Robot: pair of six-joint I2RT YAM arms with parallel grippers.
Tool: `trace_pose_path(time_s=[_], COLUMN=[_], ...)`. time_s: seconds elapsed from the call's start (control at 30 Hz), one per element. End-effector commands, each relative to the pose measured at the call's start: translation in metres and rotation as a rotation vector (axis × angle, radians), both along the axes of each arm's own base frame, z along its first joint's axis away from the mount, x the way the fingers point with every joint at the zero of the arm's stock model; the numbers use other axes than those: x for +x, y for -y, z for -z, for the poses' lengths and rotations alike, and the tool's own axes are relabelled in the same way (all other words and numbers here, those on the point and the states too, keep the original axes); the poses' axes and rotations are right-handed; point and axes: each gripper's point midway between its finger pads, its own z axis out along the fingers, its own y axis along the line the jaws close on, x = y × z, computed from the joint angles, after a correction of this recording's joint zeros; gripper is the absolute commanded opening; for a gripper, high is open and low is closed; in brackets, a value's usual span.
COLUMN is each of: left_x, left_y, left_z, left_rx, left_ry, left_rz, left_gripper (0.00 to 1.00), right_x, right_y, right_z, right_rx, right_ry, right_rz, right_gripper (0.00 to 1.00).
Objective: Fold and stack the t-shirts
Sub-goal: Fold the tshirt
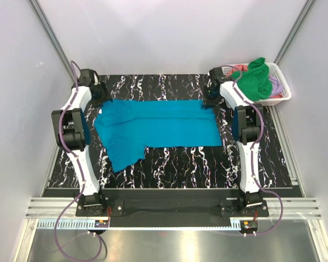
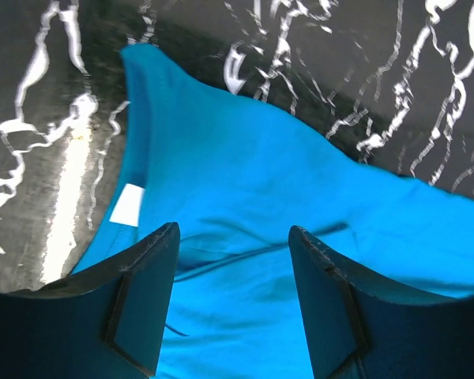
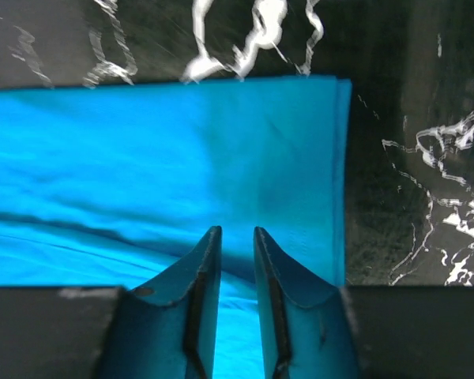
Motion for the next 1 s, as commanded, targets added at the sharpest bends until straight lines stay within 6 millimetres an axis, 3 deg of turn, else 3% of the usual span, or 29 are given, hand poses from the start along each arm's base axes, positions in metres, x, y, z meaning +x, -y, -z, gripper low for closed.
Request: trace_pose_path(time_s=[0.0, 0.07, 0.2, 0.33, 0.43, 0.57, 0.97], left_x=[0.001, -0.010, -0.022, -0.025, -0.026, -0.034, -0.049], left_y=[0.015, 0.018, 0.014, 0.017, 0.031, 0.029, 0.047], left_z=[0.002, 0.010, 0.007, 0.016, 0.024, 0.032, 0.005], left_rx=[-0.034, -0.016, 0.025, 0.036, -0.003, 0.004, -0.049], left_ry=[0.008, -0.031, -0.041, -0.045, -0.020, -0.055, 0.021], left_rz=[0.090, 0.110, 0.115, 0.170, 0.231, 0.227, 0.301], left_gripper=[0.62, 0.61, 0.61, 0.61, 0.60, 0.57, 0.54], right_x=[-0.006, -0.011, -0.018, -0.020, -0.020, -0.021, -0.025], right_y=[0.005, 0.004, 0.001, 0.001, 0.001, 0.001, 0.004], right_z=[-0.007, -0.015, -0.020, -0.022, -0.027, -0.033, -0.034], right_rx=[-0.010, 0.007, 0.032, 0.035, 0.036, 0.037, 0.027], right_ry=[0.012, 0.022, 0.039, 0.038, 0.049, 0.056, 0.059], right_rz=[-0.012, -0.022, -0.027, -0.027, -0.026, -0.026, -0.020], right_gripper=[0.29, 0.29, 0.29, 0.28, 0.28, 0.28, 0.28])
